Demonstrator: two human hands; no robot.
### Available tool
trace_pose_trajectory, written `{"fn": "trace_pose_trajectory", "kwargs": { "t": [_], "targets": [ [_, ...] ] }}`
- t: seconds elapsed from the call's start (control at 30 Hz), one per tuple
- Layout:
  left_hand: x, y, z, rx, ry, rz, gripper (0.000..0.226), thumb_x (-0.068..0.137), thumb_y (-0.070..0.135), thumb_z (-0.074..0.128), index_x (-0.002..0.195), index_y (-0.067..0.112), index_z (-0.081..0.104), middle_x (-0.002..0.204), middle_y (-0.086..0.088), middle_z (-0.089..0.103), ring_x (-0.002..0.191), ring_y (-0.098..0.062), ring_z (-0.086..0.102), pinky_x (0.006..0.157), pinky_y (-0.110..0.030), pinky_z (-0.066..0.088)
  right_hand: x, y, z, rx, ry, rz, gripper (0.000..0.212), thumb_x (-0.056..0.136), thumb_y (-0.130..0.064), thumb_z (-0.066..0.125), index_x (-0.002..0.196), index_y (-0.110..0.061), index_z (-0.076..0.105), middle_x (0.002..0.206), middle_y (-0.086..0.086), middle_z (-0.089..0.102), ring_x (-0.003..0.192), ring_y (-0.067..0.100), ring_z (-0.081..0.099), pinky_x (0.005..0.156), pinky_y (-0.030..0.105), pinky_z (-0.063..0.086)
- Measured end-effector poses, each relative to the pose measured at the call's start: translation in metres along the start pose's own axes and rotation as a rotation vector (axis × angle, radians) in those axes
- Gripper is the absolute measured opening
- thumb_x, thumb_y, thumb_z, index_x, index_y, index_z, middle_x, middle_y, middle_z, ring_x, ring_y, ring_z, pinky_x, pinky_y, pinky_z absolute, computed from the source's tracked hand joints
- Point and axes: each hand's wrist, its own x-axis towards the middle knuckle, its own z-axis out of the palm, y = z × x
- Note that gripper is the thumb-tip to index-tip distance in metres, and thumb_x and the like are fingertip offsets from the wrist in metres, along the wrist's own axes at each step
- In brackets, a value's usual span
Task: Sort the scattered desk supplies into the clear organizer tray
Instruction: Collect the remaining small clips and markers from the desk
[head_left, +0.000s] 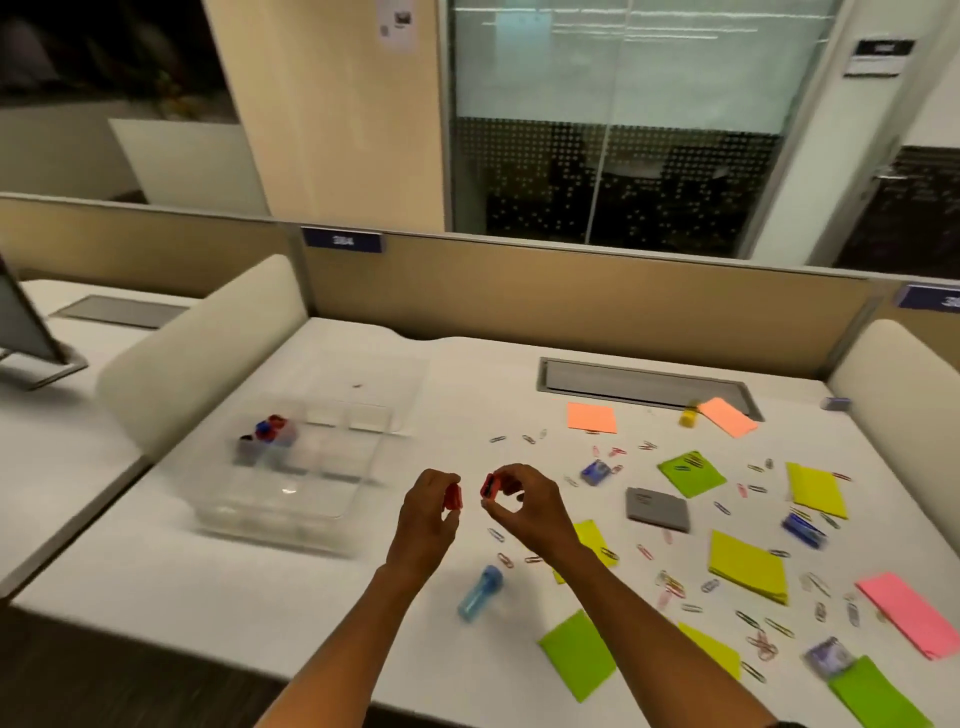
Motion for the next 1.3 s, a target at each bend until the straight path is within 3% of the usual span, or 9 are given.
{"fn": "trace_pose_trajectory", "kwargs": {
  "t": [0.2,0.33,0.6,0.73,0.97,1.1,1.3],
  "targets": [
    [-0.004,-0.059,-0.059,0.08,0.093,-0.127,0.036,0.077,-0.004,0.068,0.109,0.012,0.061,0.096,0.003,0.056,0.076,-0.005,0.054,0.071,-0.017,0.05,0.037,-0.043,0.079,0.059,-0.134,-0.058,0.034,0.076,-0.023,0.075,0.107,-0.019,0.062,0.096,-0.008,0.065,0.083,0.006,0.061,0.071,0.008,0.045],
    [0.008,-0.106,-0.098,0.139,0.133,-0.189,0.036,0.077,-0.003,0.069,0.109,0.011,0.062,0.097,0.0,0.057,0.079,-0.009,0.055,0.074,-0.018,0.05,0.07,-0.065,0.136,0.128,-0.214,-0.071,0.037,0.075,-0.024,0.075,0.11,-0.022,0.061,0.094,-0.01,0.066,0.08,0.004,0.063,0.07,0.016,0.051],
    [0.048,-0.177,-0.149,0.21,0.117,-0.303,0.036,0.08,0.001,0.069,0.113,0.012,0.06,0.107,-0.006,0.057,0.09,-0.017,0.058,0.083,-0.031,0.054,0.142,-0.095,0.221,0.191,-0.3,-0.066,0.038,0.078,-0.027,0.074,0.112,-0.025,0.059,0.09,-0.012,0.065,0.079,0.004,0.063,0.073,0.017,0.054],
    [0.075,-0.207,-0.162,0.224,0.112,-0.322,0.036,0.082,0.005,0.07,0.115,0.013,0.06,0.113,-0.007,0.06,0.102,-0.023,0.06,0.088,-0.038,0.054,0.169,-0.103,0.246,0.18,-0.323,-0.064,0.034,0.079,-0.031,0.073,0.11,-0.024,0.06,0.085,-0.011,0.065,0.072,0.004,0.062,0.068,0.015,0.052],
    [0.112,-0.248,-0.178,0.222,0.082,-0.402,0.035,0.082,0.011,0.07,0.116,0.011,0.06,0.109,-0.006,0.063,0.096,-0.019,0.062,0.084,-0.023,0.051,0.205,-0.105,0.276,0.107,-0.26,-0.056,0.034,0.081,-0.037,0.07,0.111,-0.022,0.063,0.09,-0.006,0.063,0.072,0.007,0.057,0.07,0.025,0.052],
    [0.129,-0.267,-0.185,0.205,0.069,-0.452,0.042,0.079,0.009,0.073,0.119,0.011,0.059,0.115,-0.008,0.062,0.097,-0.023,0.063,0.088,-0.035,0.055,0.224,-0.109,0.294,0.06,-0.284,-0.037,0.04,0.083,-0.038,0.068,0.118,-0.02,0.061,0.097,-0.003,0.061,0.073,0.008,0.054,0.07,0.022,0.05],
    [0.14,-0.287,-0.188,0.22,0.05,-0.509,0.044,0.08,0.012,0.073,0.121,0.009,0.058,0.12,-0.01,0.061,0.108,-0.024,0.058,0.096,-0.032,0.046,0.242,-0.115,0.317,0.023,-0.311,0.006,0.044,0.086,-0.036,0.067,0.124,-0.018,0.057,0.11,-0.001,0.059,0.081,0.007,0.052,0.074,0.017,0.043]
  ]
}}
